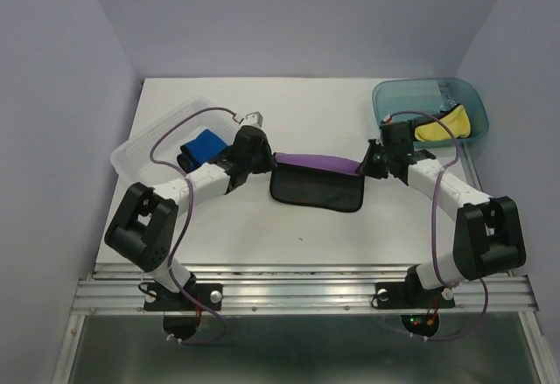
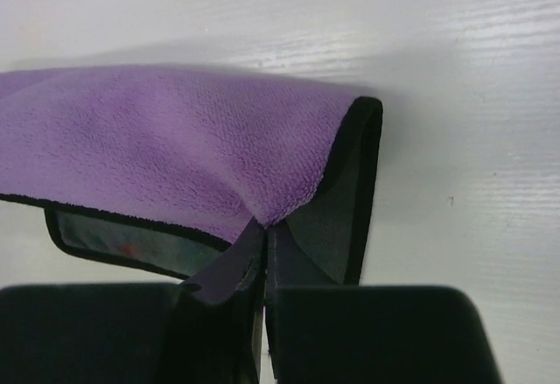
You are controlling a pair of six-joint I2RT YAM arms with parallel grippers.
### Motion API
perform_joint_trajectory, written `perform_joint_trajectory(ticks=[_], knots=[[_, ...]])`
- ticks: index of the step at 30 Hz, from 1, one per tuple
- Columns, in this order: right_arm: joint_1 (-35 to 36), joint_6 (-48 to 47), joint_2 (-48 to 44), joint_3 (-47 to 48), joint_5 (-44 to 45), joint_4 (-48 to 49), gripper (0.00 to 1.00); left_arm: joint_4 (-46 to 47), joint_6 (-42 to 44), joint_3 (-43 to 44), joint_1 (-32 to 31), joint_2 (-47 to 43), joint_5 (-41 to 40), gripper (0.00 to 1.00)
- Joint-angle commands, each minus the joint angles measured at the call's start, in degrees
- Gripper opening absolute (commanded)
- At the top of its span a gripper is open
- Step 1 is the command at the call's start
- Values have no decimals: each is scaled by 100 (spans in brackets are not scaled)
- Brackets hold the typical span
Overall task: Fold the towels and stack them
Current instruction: Fold the towel
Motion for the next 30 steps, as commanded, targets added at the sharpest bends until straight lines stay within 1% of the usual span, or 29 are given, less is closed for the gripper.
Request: perform_joint_trajectory(ticks=[1, 9, 14, 18, 23, 30], knots=[[-25, -43, -290, -348, -343, 81, 2, 9, -64, -286, -163, -442, -132, 0], [-16, -122, -581, -814, -528, 64, 3, -193, -241, -594, -479, -513, -422, 0], [-25, -122, -397, -998, -581, 178, 3, -280, -364, -690, -576, -487, -606, 0], [-16, -113, -291, -1043, -634, 248, 3, -473, -425, -664, -568, -303, -878, 0], [-16, -140, -335, -1139, -651, 196, 4, -492, -443, -629, -576, -127, -765, 0], [-16, -140, -115, -1210, -704, 222, 4, -483, -487, -594, -585, 128, -686, 0]])
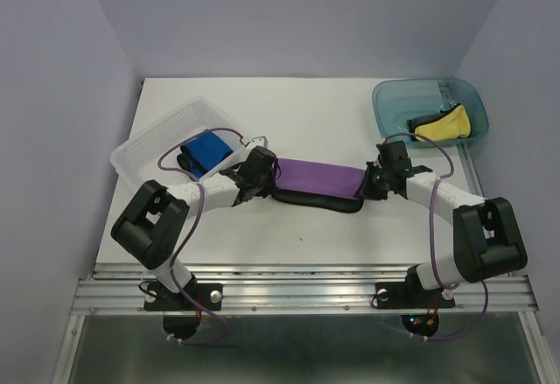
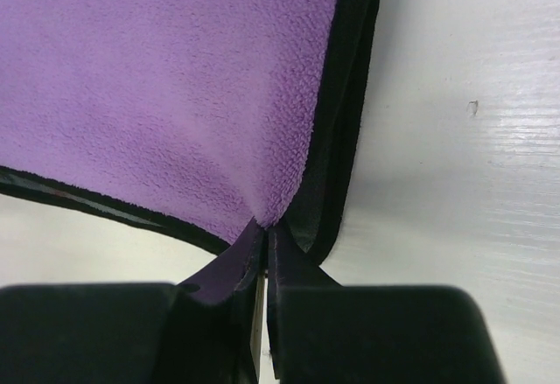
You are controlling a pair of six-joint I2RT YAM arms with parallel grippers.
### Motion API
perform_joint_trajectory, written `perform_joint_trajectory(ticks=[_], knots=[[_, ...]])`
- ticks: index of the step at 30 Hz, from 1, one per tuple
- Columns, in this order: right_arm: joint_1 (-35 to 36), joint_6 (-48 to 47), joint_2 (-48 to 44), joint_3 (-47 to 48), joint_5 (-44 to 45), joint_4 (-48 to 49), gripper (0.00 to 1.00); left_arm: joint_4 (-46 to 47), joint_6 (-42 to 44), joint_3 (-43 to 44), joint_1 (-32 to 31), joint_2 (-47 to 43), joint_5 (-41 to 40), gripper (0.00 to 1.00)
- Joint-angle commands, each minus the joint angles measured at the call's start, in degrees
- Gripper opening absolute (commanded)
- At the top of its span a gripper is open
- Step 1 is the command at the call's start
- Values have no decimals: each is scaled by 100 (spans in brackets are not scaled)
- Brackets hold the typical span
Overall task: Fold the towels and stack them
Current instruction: Fold the towel
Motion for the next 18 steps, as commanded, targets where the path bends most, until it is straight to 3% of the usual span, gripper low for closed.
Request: perform_joint_trajectory(ticks=[1, 12, 18], knots=[[-18, -96, 121, -125, -79, 195, 4, -50, -43, 47, -8, 63, -102, 0], [-18, -61, 262, -213, -18, 231, 8, -138, -184, 46, -8, 247, -23, 0], [-18, -61, 78, -179, -220, 100, 8, -138, -228, -24, -17, -68, 4, 0]])
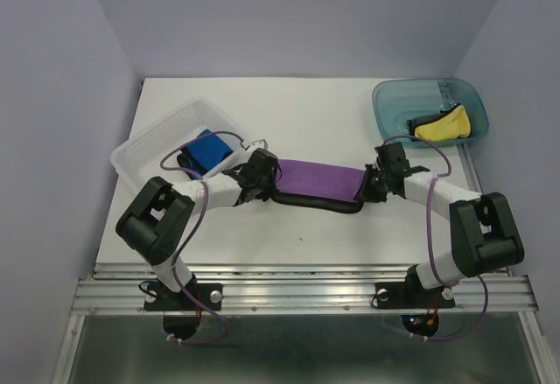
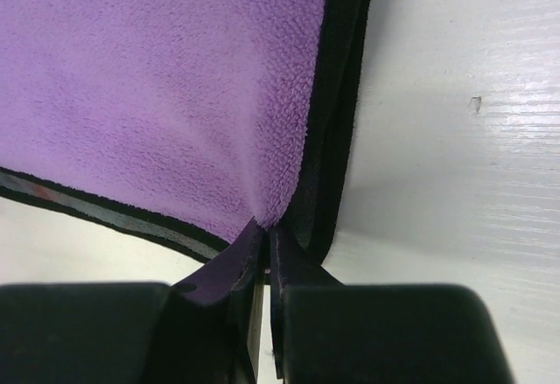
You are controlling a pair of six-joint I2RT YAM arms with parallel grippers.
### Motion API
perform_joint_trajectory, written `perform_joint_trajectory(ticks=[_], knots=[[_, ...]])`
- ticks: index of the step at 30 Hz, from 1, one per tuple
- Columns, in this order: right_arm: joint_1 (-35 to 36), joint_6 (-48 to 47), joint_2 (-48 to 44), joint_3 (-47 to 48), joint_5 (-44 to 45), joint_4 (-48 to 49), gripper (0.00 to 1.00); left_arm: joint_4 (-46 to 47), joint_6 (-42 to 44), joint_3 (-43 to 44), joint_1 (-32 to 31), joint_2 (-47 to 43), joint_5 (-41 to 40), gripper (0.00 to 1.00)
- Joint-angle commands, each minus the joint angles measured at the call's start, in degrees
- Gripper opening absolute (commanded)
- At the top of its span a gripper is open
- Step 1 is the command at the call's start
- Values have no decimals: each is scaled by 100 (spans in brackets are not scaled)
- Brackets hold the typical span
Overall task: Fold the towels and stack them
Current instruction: Fold the towel
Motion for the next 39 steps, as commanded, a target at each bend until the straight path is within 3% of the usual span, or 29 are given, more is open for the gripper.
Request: perform_joint_trajectory(ticks=[1, 9, 18, 23, 30, 33, 34, 39], knots=[[-10, -63, -290, -85, -84, 7, 8, -107, -44, -41, -8, -395, -71, 0], [-18, -11, -677, -128, -532, -80, 7, -55, -27, -173, -17, -860, 8, 0], [-18, -2, -493, -392, -313, 42, 7, 42, -150, -454, -17, -844, 0, 0], [-27, 7, -256, -427, -243, 130, 15, 16, -132, -349, -17, -440, 184, 0], [-18, -37, -395, -348, -85, -63, 43, -28, -9, -270, -17, -500, 377, 39], [-18, -46, -632, -199, 91, -282, 55, -55, 87, -323, -34, -816, 456, 74], [-18, -46, -694, -129, 204, -370, 60, -46, 131, -366, -34, -1000, 526, 80], [-27, 16, -888, 39, 469, -599, 73, -124, 315, -262, -43, -1213, 457, 87]])
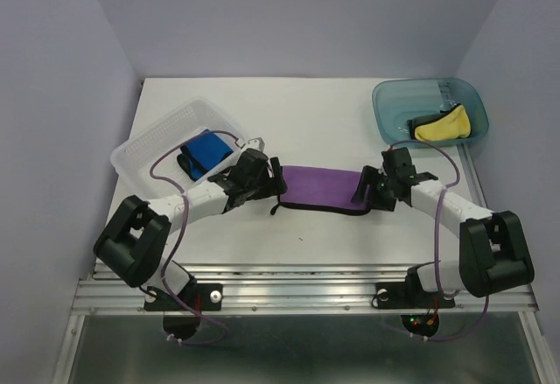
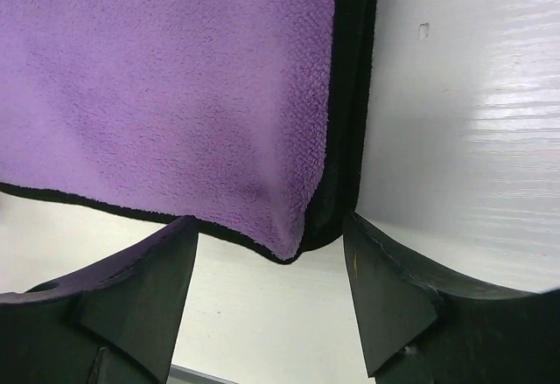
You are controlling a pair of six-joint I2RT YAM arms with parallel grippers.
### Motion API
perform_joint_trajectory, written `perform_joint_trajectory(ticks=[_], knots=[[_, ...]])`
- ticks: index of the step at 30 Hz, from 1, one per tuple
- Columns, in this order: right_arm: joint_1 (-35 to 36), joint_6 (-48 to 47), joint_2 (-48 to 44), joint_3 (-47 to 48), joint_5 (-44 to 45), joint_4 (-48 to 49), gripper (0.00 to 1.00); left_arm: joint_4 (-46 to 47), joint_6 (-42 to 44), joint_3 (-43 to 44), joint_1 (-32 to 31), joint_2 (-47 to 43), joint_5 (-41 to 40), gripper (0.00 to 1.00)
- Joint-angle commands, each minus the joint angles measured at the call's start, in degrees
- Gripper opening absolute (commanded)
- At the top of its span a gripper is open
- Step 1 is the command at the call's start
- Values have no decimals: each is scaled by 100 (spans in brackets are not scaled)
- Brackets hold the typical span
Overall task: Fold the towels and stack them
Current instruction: Fold the towel
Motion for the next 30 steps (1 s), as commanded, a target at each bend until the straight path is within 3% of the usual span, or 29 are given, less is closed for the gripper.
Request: perform_joint_trajectory(ticks=[1, 9, 12, 16, 20, 28, 30], knots=[[-16, -32, -234, 388, 460, -302, 75, -112, 270, 258, -28, -229, -68, 88], [-16, -41, -252, 643, 1094, -496, 78, -191, 332, 857, 25, 562, -279, 81], [-25, 29, -112, 705, 1558, -399, 73, -217, 358, 1068, 69, 834, -305, 72], [-25, 100, 125, 696, 1674, -197, 59, -217, 437, 1314, 113, 1124, -411, 63], [-25, 108, 354, 626, 1656, -135, 55, -217, 472, 1384, 157, 1327, -437, 59], [-25, 135, 600, 371, 1542, 146, 45, -253, 612, 1490, 165, 1652, -123, 41], [-25, 161, 662, 310, 1516, 181, 39, -261, 622, 1438, 157, 1705, -25, 37]])
